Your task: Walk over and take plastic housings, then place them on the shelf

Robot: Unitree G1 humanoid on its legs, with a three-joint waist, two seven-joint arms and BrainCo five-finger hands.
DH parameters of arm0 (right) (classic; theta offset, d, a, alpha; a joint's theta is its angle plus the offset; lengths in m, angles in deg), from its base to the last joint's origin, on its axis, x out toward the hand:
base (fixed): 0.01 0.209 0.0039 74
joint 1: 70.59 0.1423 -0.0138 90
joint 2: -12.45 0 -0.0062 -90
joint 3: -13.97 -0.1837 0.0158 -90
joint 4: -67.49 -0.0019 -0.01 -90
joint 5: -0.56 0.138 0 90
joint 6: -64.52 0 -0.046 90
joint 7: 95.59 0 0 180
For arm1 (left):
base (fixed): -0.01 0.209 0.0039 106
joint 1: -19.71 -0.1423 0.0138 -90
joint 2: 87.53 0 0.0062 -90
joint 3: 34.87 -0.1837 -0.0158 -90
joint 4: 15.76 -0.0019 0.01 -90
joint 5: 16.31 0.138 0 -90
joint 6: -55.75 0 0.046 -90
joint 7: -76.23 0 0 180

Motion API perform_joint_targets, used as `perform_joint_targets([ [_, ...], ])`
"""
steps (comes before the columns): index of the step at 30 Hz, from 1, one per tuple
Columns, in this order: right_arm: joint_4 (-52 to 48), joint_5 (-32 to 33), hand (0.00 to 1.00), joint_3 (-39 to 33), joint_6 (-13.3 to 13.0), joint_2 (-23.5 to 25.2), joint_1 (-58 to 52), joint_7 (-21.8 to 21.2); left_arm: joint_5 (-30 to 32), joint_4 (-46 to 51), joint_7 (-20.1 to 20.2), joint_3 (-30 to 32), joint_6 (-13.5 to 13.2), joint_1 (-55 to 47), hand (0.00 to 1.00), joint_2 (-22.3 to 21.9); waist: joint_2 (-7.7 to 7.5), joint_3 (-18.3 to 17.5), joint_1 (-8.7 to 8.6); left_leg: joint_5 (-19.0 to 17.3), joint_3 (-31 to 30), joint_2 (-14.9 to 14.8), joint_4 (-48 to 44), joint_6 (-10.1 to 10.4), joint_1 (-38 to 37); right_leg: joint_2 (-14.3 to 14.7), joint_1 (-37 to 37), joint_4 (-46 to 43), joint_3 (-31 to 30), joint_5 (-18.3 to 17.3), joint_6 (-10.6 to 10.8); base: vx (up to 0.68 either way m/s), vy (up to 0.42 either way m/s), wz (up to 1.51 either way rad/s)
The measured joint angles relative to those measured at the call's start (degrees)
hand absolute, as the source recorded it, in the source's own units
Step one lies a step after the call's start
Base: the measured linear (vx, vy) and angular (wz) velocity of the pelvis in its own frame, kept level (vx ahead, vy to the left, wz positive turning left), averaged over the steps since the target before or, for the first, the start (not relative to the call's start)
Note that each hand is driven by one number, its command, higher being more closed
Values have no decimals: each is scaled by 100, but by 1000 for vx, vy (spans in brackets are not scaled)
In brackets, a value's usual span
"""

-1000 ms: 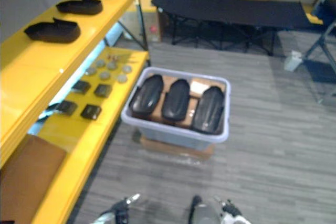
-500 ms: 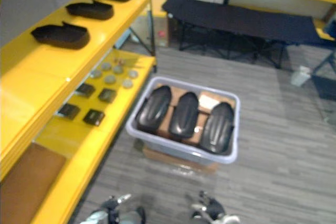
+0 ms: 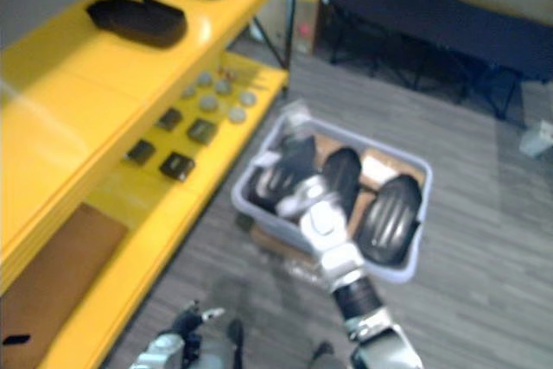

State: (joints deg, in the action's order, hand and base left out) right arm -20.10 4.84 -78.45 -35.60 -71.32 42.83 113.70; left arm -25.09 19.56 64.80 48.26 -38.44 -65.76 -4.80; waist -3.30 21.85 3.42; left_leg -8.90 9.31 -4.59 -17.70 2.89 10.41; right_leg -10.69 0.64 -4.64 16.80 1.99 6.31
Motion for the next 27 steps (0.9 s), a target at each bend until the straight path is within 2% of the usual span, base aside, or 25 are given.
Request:
perform_joint_targets([
  [2, -29, 217, 0, -372, -13, -110, -306, 411, -40, 181, -144, 111, -168, 15, 0, 7, 56, 289, -89, -132, 54, -95, -332, -12, 265, 54, 157, -1, -79, -1, 1, -134, 24, -30],
  [5, 14, 521, 0, -867, -36, -107, -778, 724, -260, 261, -198, 204, -336, 23, 0, 17, 149, 427, -161, -271, 56, -270, -711, 3, 711, 190, 455, -3, -152, -3, 3, -117, -16, -22],
  [7, 109, 616, 0, -1117, -227, -123, -812, 827, -261, 316, -211, 215, -396, 23, 0, 54, 151, 448, -177, -277, 33, -327, -783, 0, 894, 243, 602, -13, -153, -11, 7, -107, -44, -2],
  [8, 108, 490, 0, -1207, -449, -180, -807, 923, -266, 361, -223, 223, -439, 23, 0, 56, 155, 453, -172, -276, 15, -368, -838, -1, 1026, 277, 731, -51, -155, -14, 3, -80, -38, -1],
  [9, 111, 283, 0, -1230, -535, -286, -805, 960, -276, 398, -223, 228, -457, 26, 0, 88, 157, 457, -173, -275, -31, -381, -883, -3, 1144, 296, 853, -151, -154, -49, -14, -75, -29, 0],
  [11, 198, 191, 0, -1234, -543, -450, -781, 953, -407, 399, -219, 228, -450, 50, 0, 98, 139, 472, -170, -272, -85, -384, -899, -7, 1218, 281, 972, -310, -148, -124, -18, -46, -8, 8],
  [14, 877, 256, 0, -1404, -545, -666, -592, 970, -484, 400, -215, 325, -450, 111, 0, 98, 123, 480, -116, -271, -153, -373, -1037, -8, 1412, 260, 1204, -616, -127, -269, -32, -17, 10, 11],
  [19, 2019, 954, 0, -1942, -581, -804, -440, 1187, -692, 329, -194, 404, -436, 130, 0, 156, 110, 494, -104, -251, -410, -258, -1106, -28, 1672, 174, 1389, -866, 2, -427, -10, 16, 26, 23],
  [22, 2482, 1365, 0, -2117, -635, -1088, -294, 1186, -718, 271, -137, 406, -436, 130, 0, 202, 116, 498, -94, -250, -439, -186, -1186, -32, 1789, 97, 1515, -1010, 8, -500, 12, 23, 40, 12],
  [27, 3324, 1580, 0, -2137, -607, -1720, 222, 1082, -890, 149, -78, 322, -411, 131, 0, 175, 335, 619, -90, -237, -570, -84, -1269, -55, 1894, 11, 1567, -1133, 57, -538, 29, -5, 38, 12],
])
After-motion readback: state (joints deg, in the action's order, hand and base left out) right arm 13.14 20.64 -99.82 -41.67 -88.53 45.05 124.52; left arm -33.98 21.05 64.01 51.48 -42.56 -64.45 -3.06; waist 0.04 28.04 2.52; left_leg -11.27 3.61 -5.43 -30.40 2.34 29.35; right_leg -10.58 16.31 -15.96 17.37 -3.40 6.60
